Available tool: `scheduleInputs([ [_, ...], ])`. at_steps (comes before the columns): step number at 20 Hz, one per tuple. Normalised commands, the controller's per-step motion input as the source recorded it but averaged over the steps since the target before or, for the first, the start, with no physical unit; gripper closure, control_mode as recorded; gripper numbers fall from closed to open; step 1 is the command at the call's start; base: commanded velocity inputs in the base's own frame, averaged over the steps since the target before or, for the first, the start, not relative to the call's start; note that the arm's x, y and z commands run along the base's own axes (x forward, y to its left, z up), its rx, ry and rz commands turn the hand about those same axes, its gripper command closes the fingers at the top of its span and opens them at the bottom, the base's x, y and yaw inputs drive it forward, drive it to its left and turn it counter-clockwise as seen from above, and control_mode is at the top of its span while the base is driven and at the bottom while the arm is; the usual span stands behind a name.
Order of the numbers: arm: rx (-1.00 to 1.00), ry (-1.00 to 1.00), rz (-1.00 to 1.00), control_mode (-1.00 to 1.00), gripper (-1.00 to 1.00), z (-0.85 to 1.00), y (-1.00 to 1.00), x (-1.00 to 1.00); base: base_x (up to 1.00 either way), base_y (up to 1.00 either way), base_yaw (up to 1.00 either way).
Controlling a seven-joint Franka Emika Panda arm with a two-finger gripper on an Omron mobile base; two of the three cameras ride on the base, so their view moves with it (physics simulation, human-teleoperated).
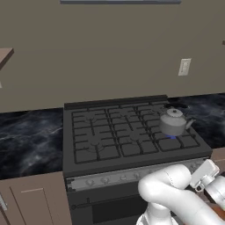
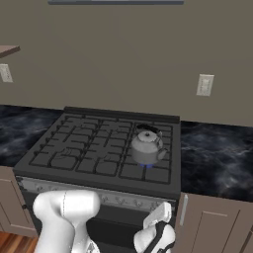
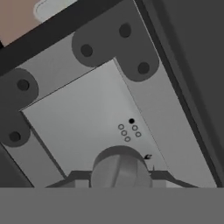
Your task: The kettle is done boiling. Turn off the stove, then wait for 300 timesteps before moving the kettle to the dining table.
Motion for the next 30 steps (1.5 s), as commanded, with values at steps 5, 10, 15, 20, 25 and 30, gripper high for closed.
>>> scheduleInputs([
  [5, 0.35, 0.06, -0.06, -1.0, 1.0, 0.0, -0.2, -0.11, 0.0, 0.0, 0.0],
  [10, 0.33, 0.06, -0.05, -1.0, 1.0, 0.0, -0.23, -0.15, 0.0, 0.0, 0.0],
  [15, 0.33, 0.05, -0.03, -1.0, 1.0, -0.01, -0.24, -0.18, 0.0, 0.0, 0.0],
  [20, 0.32, 0.07, -0.03, -1.0, 1.0, -0.01, -0.23, -0.17, 0.0, 0.0, 0.0],
  [25, 0.34, 0.11, -0.06, -1.0, 1.0, -0.02, -0.25, -0.12, 0.0, 0.0, 0.0],
  [30, 0.33, 0.14, -0.06, -1.0, 1.0, -0.03, -0.23, -0.15, 0.0, 0.0, 0.0],
])
